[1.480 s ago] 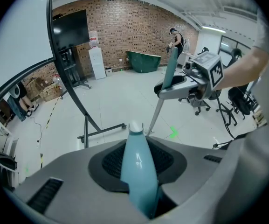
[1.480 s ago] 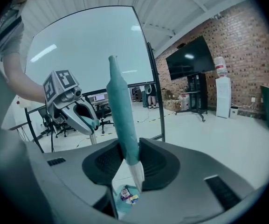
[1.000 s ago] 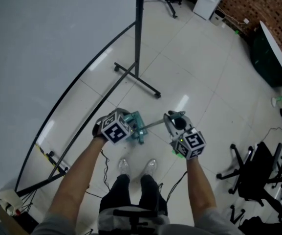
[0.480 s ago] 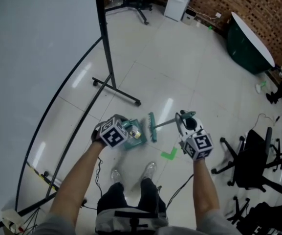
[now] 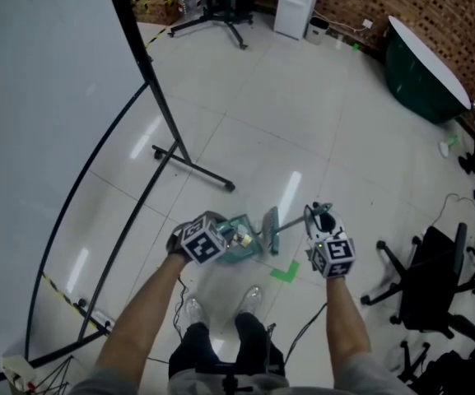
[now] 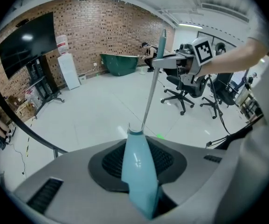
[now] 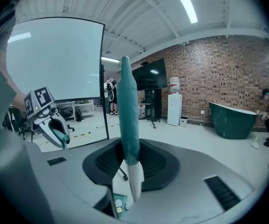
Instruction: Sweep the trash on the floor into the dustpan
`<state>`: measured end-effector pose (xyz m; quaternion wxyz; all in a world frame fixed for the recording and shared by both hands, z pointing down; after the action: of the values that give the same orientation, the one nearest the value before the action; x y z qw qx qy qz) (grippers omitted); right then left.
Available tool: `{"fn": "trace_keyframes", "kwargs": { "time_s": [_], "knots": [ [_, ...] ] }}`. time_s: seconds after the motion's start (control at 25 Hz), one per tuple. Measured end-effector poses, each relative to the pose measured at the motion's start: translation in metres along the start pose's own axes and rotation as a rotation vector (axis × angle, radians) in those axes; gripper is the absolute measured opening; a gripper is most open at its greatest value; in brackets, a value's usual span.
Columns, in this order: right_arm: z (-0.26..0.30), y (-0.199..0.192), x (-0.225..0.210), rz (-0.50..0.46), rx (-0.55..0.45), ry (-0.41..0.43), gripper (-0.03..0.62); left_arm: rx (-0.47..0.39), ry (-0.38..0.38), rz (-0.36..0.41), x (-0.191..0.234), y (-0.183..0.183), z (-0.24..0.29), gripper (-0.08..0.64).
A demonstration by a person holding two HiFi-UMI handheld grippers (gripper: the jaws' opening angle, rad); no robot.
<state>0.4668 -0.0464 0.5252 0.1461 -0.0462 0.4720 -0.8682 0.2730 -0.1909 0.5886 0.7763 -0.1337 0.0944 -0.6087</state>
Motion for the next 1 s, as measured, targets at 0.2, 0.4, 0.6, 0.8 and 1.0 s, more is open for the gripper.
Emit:
{"fn": "trace_keyframes", "kwargs": {
  "time_s": [0.2,0.4,0.6,0.8,1.0],
  "knots": [
    [0.023,-0.041,0.016,0.035,0.069,0.094,0.098,-0.002,0.010,0.000,0.003,0.015,0.002,0.110],
    [0.019,-0.051,0.046,0.092,0.083,0.235,0.101,-0.007,0.004,-0.001,0.001,0.020,0.002,0.110],
    [0.009,-0.037,0.070,0.037,0.073,0.316,0.103,-0.021,0.015,-0.012,0.002,0.006,0.004,0.110],
    [-0.004,-0.017,0.081,0.000,0.045,0.301,0.101,-0.072,0.042,-0.033,-0.001,-0.009,-0.012,0.110],
    [-0.027,0.012,0.092,-0.030,-0.009,0.288,0.095,-0.140,0.072,-0.083,-0.001,-0.034,-0.043,0.110]
  ]
}}
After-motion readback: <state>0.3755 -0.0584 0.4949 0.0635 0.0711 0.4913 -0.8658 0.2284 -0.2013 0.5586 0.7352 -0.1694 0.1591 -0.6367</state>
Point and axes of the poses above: the fingertips, and each gripper's own axes: z forward along the fingers, x to its left, y out of its top, the point moved 5 cm from there along -z, backward along the fingers, and after that the axes turned 12 degrees about x, right-handed, at the moved point
